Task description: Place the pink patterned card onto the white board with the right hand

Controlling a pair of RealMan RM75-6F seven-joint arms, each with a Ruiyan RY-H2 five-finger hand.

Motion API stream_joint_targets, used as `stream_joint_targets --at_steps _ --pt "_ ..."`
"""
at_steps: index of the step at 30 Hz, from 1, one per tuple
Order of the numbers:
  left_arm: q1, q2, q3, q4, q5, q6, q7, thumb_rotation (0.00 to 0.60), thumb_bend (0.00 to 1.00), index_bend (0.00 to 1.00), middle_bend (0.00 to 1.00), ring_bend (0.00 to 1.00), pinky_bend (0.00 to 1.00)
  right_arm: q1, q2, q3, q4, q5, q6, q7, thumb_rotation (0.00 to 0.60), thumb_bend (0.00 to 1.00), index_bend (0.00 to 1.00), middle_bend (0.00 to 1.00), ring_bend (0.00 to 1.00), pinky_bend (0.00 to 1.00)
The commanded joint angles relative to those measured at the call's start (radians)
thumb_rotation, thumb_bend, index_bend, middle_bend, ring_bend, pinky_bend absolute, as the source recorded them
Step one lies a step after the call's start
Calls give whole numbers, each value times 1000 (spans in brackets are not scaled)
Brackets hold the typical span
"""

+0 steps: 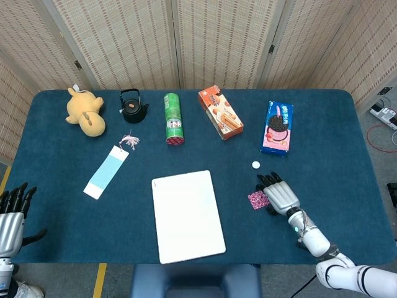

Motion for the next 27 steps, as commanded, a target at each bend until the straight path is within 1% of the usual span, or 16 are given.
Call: stream_joint_targets --at_steps 1,5,9,19,23,27 --pt "0 0 0 1 0 0 0 600 116 100 39 70 0 2 -1 -1 2 5 1 -1 600 312 285 75 85 10" --pt "1 -1 0 2 1 1 -2 600 117 100 39 70 0 1 -3 -3 7 4 11 5 600 312 339 88 80 10" --pt "1 -1 0 4 0 -1 -2 600 116 100 39 70 0 1 -3 -6 7 6 19 4 600 312 366 94 72 10" --pt "3 0 1 3 0 -1 -3 600 117 98 39 70 0 0 -3 -15 7 9 30 5 600 313 375 97 68 10" --pt "4 2 1 1 0 2 -3 600 116 98 39 70 0 -1 19 -15 -23 -13 52 9 600 313 375 98 66 10" --pt "6 6 2 -3 4 4 -1 600 117 98 39 70 0 6 60 -4 -88 -39 76 11 600 312 375 102 62 10"
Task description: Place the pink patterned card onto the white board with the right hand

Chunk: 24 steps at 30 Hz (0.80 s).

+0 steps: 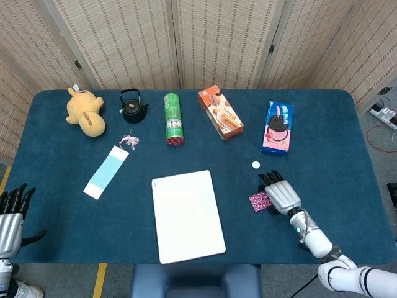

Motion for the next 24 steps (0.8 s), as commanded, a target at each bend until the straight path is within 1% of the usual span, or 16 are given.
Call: stream_joint_targets --at_steps 1,5,11,16,24 --pt "1 2 0 -3 1 2 1 600 117 98 39 70 0 10 36 12 -56 -24 18 0 600 312 375 103 61 10" --pt "3 6 -1 -10 6 10 3 600 116 95 39 71 0 45 63 33 -118 -40 6 -21 600 312 375 104 59 10" --pt "9 17 2 -25 14 21 8 600 116 94 39 71 0 125 57 56 -192 -19 -75 -77 600 313 375 104 55 10" --pt "15 26 5 -36 19 28 11 600 116 95 39 71 0 190 7 78 -214 22 -116 -133 600 313 375 104 53 10" --pt "23 31 7 -42 25 41 7 600 117 97 39 71 0 297 -91 103 -206 125 -158 -238 600 313 375 104 54 10"
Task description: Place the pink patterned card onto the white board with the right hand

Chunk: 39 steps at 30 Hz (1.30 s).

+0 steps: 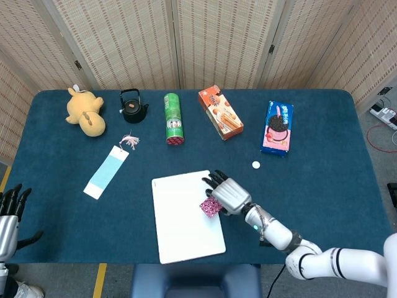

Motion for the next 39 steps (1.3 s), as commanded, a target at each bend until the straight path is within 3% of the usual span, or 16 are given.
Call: stream_joint_targets --at_steps 1,4,9,12,18,22,27,39 --pt "3 -1 2 1 1 2 -3 600 117 97 39 71 0 43 -42 10 12 48 -15 -43 600 313 375 104 56 10" --pt "7 -3 4 6 0 4 -7 600 117 97 39 71 0 76 -71 6 25 95 -16 -87 600 312 331 99 77 10" --pt "10 -5 3 17 -7 2 -16 600 116 97 39 71 0 115 -91 -16 28 166 -13 -140 600 312 50 59 80 10" --pt "9 -7 3 20 -6 -1 -19 600 117 98 39 71 0 121 -87 -21 17 183 8 -145 600 312 0 43 82 10" --pt "5 -9 -1 26 -4 -6 -24 600 116 98 39 71 0 74 -9 -33 -15 168 95 -92 600 312 9 45 79 10" --pt "-5 -14 -5 26 -2 -16 -20 600 116 99 39 71 0 22 61 -41 -12 159 152 -33 600 313 140 73 57 10" --pt "-16 -24 -4 22 9 -25 -9 600 116 98 39 71 0 -15 114 -50 42 186 162 21 600 312 207 84 59 10" --pt "-17 -23 -3 16 7 -28 -2 600 116 99 39 71 0 -8 40 -34 292 242 95 86 600 312 278 106 63 9"
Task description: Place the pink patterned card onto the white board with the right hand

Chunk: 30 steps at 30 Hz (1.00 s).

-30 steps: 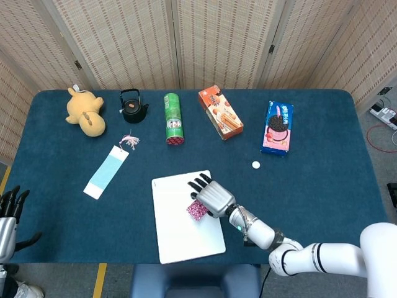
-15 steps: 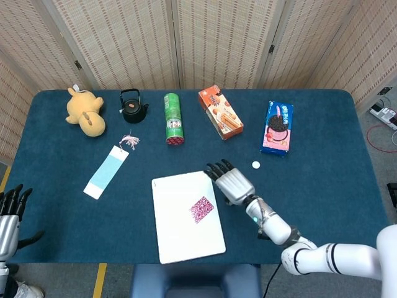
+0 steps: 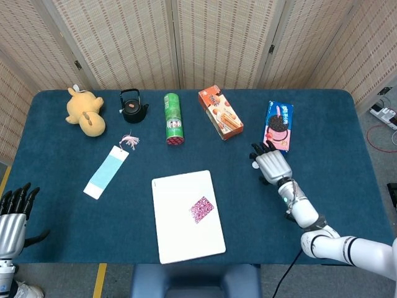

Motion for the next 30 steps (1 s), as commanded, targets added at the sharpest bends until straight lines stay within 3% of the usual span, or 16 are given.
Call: stream_joint_targets --at_steps 1,13,30 --pt "3 2 -1 -1 -3 3 -2 600 116 99 39 71 0 13 -45 2 86 10 -30 4 600 312 282 106 62 9" --pt "4 0 1 4 -7 1 -5 600 116 103 39 71 0 54 -171 -2 298 6 -84 -47 600 311 341 115 67 8" --pt "9 -3 2 17 -17 -1 -13 600 116 104 39 71 0 65 -253 -24 418 -36 -99 -123 600 312 389 130 68 8"
